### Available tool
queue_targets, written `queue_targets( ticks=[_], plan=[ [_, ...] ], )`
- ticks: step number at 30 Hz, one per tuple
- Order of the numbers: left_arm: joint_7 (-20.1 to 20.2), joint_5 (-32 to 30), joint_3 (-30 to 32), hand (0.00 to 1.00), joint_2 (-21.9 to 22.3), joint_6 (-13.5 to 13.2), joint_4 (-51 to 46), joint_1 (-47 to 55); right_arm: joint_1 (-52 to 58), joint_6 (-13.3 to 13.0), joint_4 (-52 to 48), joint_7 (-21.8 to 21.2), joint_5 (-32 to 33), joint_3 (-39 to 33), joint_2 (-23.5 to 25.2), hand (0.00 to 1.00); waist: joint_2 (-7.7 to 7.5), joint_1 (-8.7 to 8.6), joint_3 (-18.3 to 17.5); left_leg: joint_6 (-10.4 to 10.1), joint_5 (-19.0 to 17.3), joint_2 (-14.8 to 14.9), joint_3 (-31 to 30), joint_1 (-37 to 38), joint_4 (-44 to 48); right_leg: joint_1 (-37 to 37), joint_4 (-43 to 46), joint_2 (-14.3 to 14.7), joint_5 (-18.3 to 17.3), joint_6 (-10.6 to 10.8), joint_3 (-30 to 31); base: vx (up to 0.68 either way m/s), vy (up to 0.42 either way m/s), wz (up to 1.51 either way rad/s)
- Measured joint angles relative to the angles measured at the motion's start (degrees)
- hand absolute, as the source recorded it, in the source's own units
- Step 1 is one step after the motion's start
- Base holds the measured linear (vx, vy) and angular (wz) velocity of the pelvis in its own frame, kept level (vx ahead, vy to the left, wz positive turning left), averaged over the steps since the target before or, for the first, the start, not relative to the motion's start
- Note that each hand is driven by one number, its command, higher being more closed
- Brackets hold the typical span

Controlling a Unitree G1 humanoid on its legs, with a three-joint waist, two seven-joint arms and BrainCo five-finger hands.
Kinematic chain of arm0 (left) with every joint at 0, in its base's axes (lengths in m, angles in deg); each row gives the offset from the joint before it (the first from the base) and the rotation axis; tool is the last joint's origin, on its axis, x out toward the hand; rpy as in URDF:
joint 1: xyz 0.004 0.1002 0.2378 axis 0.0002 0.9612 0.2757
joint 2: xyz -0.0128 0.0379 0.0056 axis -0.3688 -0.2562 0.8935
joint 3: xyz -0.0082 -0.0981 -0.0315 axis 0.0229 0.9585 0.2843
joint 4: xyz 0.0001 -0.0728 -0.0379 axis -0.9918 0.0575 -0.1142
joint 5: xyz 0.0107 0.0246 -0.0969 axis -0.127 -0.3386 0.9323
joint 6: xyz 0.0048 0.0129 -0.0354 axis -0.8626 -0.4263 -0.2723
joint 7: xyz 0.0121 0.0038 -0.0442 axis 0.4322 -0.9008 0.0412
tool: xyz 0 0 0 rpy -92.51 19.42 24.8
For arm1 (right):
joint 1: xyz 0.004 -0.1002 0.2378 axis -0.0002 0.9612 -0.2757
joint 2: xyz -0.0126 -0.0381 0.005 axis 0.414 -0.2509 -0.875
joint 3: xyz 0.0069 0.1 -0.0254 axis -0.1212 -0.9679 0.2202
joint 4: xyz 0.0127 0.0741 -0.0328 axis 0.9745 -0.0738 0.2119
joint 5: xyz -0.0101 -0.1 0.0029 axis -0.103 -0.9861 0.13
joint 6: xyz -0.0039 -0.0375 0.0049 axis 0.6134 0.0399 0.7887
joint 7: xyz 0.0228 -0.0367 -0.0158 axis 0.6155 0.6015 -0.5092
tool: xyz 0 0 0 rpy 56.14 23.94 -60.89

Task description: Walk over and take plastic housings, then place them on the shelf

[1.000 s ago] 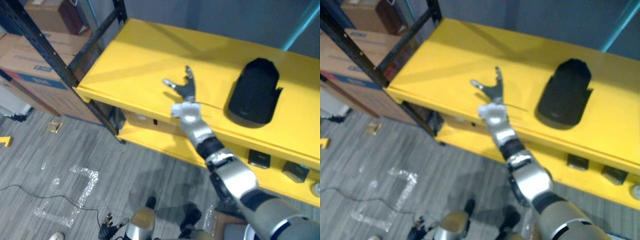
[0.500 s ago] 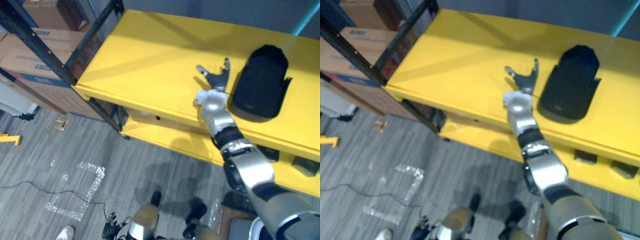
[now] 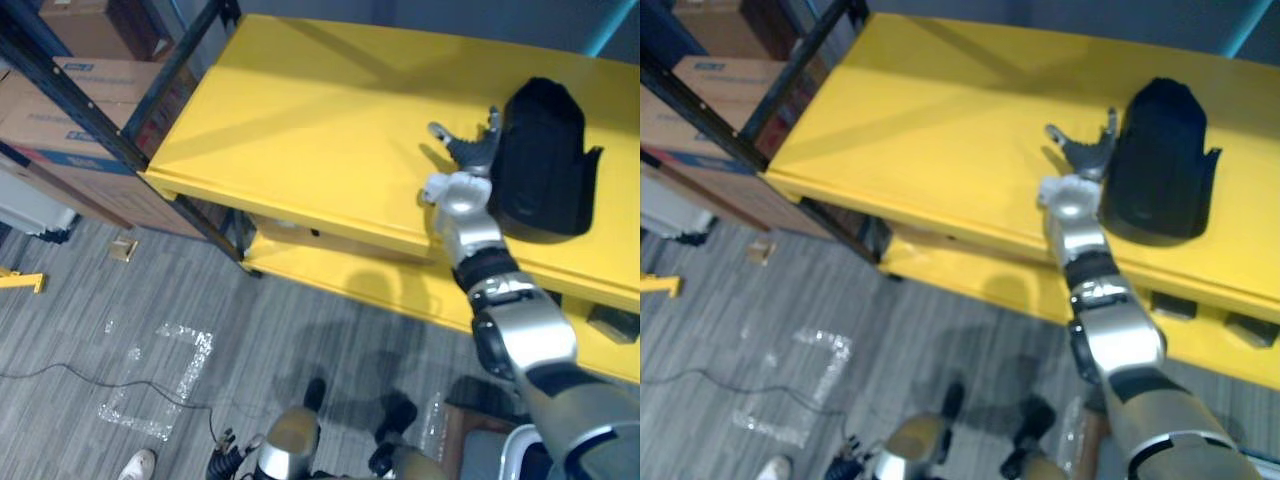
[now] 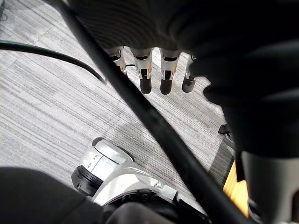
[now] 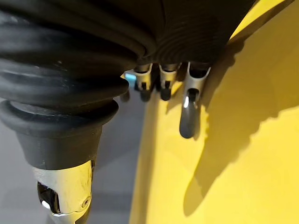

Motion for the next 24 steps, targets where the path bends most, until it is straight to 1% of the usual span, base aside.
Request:
queue_targets(
  ticks=[2, 4, 10, 12, 16, 21, 24],
  plan=[
    [0.25, 0.38, 0.0, 0.0, 0.0, -0.02, -0.01, -0.13, -0.28, -0.78, 0.09, -1.12, -0.02, -0.03, -0.72, 0.0, 0.07, -0.04, 0.52, -0.01, 0.04, 0.01, -0.01, -0.01, -0.05, -0.02, 0.0, 0.0, 0.01, -0.01, -0.02, 0.0, 0.0, 0.0],
    [0.27, 0.38, 0.01, 0.0, 0.0, -0.08, 0.0, -0.13, -0.38, -0.97, 0.21, -1.72, -0.02, -0.03, -0.94, 0.0, 0.07, -0.05, 0.52, 0.0, 0.05, 0.01, 0.0, 0.01, -0.22, -0.08, 0.0, 0.0, 0.01, -0.01, -0.02, 0.0, 0.0, 0.0],
    [0.37, 0.52, 0.01, 0.0, -0.01, -0.38, -0.01, -0.14, -2.31, -1.09, 2.68, -1.68, 0.36, -0.06, -2.2, 0.0, 0.08, -0.01, 0.7, -0.04, 0.4, -0.01, -0.14, -0.01, -0.88, -0.38, 0.01, -0.01, 0.0, -0.02, -0.15, 0.0, 0.0, 0.01],
    [0.46, 0.58, 0.02, 0.0, -0.01, -0.41, -0.01, -0.14, -2.35, -1.09, 2.69, -1.6, 0.44, -0.28, -2.46, 0.0, 0.08, 0.02, 0.74, -0.04, 0.4, -0.02, -0.15, -0.05, -0.89, -0.44, 0.01, -0.02, 0.0, -0.01, -0.16, 0.0, 0.0, 0.0],
    [1.61, 2.18, 0.02, 0.0, -0.01, -0.47, -0.02, -0.41, -4.01, -1.09, 3.66, -0.93, 0.38, -1.76, -3.54, 0.0, 0.1, 0.06, 1.94, -0.11, 0.59, -0.02, -0.21, -0.25, -0.97, -0.69, 0.01, -0.04, -0.06, -0.07, -0.25, 0.0, 0.0, 0.0],
    [1.91, 2.46, 0.01, 0.0, 0.0, -0.51, 0.06, -0.4, -4.76, -1.19, 4.45, 0.77, 0.39, -2.34, -5.15, 0.0, 0.1, 0.13, 1.94, -0.11, 0.61, -0.06, -0.33, -0.82, -0.97, -1.17, 0.02, -0.06, -0.06, -0.07, -0.38, 0.0, 0.0, 0.0],
    [1.97, 2.61, 0.01, 0.0, 0.0, -0.62, 0.09, -0.4, -4.8, -1.21, 4.56, 0.9, 0.39, -2.34, -6.18, 0.0, 0.12, 0.12, 1.95, -0.11, 0.62, -0.1, -0.34, -0.98, -0.97, -1.32, 0.03, -0.09, -0.06, -0.07, -0.39, 0.0, 0.0, 0.0]
  ],
)
